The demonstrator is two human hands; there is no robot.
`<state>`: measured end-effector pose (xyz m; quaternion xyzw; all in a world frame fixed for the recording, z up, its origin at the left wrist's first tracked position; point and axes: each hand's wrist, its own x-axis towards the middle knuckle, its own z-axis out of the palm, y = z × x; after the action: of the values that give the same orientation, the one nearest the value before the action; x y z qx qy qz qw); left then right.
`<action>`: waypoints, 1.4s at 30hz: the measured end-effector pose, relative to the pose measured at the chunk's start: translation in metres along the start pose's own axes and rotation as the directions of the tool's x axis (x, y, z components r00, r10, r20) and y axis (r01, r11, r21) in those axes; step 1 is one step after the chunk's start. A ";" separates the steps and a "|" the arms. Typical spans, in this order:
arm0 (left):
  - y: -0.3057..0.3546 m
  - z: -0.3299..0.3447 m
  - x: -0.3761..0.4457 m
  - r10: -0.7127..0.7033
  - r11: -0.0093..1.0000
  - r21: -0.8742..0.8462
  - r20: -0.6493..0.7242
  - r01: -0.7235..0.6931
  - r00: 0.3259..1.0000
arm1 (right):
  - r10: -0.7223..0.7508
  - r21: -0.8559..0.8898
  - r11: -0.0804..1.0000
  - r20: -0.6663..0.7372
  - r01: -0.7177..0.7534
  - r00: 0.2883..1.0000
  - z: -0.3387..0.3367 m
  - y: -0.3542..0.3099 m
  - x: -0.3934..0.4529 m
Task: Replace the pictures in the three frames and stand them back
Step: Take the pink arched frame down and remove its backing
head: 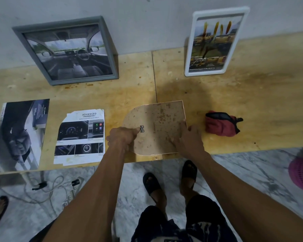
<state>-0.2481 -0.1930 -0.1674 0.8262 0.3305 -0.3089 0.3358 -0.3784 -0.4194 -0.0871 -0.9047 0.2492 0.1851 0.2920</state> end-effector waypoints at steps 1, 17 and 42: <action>0.003 -0.006 -0.010 0.018 1.000 0.019 0.006 -0.019 1.000 | 0.000 0.006 1.000 -0.004 0.000 1.000 0.000 -0.001 0.000; -0.008 -0.049 -0.003 0.024 0.987 -0.161 0.185 0.006 0.983 | -0.023 0.152 0.988 -0.086 0.036 0.996 -0.001 0.005 -0.005; -0.001 -0.099 -0.096 0.158 0.802 -0.590 0.051 -0.098 0.986 | 0.050 -0.027 0.999 0.133 -0.047 0.990 -0.019 -0.008 -0.009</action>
<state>-0.2771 -0.1498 -0.0400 0.6870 0.3363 -0.2087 0.6094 -0.3772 -0.4220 -0.0652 -0.8874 0.2487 0.2553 0.2924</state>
